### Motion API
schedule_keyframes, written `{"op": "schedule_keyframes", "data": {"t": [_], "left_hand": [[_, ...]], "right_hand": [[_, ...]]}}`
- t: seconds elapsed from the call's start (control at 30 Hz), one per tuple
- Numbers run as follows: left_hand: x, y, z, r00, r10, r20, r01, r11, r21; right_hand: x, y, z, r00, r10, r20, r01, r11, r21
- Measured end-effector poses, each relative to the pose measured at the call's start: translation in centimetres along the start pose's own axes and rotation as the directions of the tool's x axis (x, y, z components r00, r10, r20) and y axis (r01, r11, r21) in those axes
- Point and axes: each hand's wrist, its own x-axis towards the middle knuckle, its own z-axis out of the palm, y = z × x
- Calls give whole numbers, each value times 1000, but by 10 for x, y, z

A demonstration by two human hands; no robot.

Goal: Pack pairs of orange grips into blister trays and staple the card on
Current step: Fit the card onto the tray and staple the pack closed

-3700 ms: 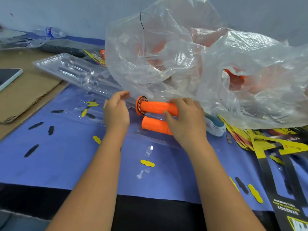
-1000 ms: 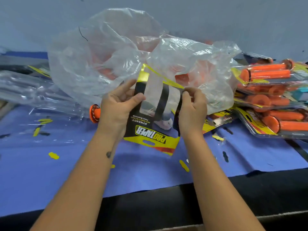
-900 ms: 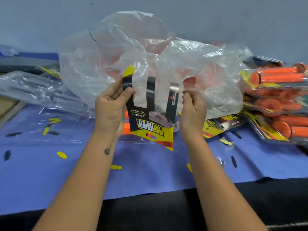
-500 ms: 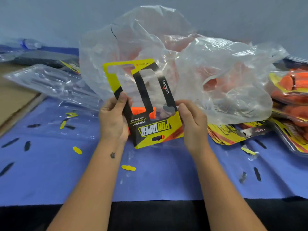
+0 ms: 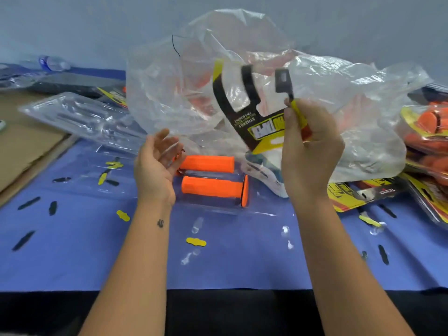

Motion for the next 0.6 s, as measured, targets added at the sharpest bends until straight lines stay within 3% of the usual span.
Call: {"op": "schedule_keyframes", "data": {"t": [0.1, 0.2, 0.3, 0.37, 0.47, 0.6], "left_hand": [[5, 8, -9, 995, -34, -96, 27, 997, -74], [7, 11, -15, 985, -34, -169, 15, 993, -114], [6, 9, -17, 980, 20, -197, -41, 994, -102], [6, 8, -16, 977, 64, -206, -78, 995, -59], [8, 7, -16, 953, 141, -268, -140, 990, 23], [11, 6, -21, 906, 258, -336, -210, 962, 173]], "right_hand": [[-11, 0, 2, 946, -302, 117, 317, 937, -149], [-34, 5, 5, 877, -393, 277, 448, 877, -171], [-48, 8, 5, 831, -429, 353, 502, 852, -147], [-50, 9, 2, 832, -400, 384, 474, 873, -116], [-47, 15, -8, 879, -287, 381, 314, 949, -8], [-46, 23, -12, 973, -44, 226, 29, 997, 68]]}}
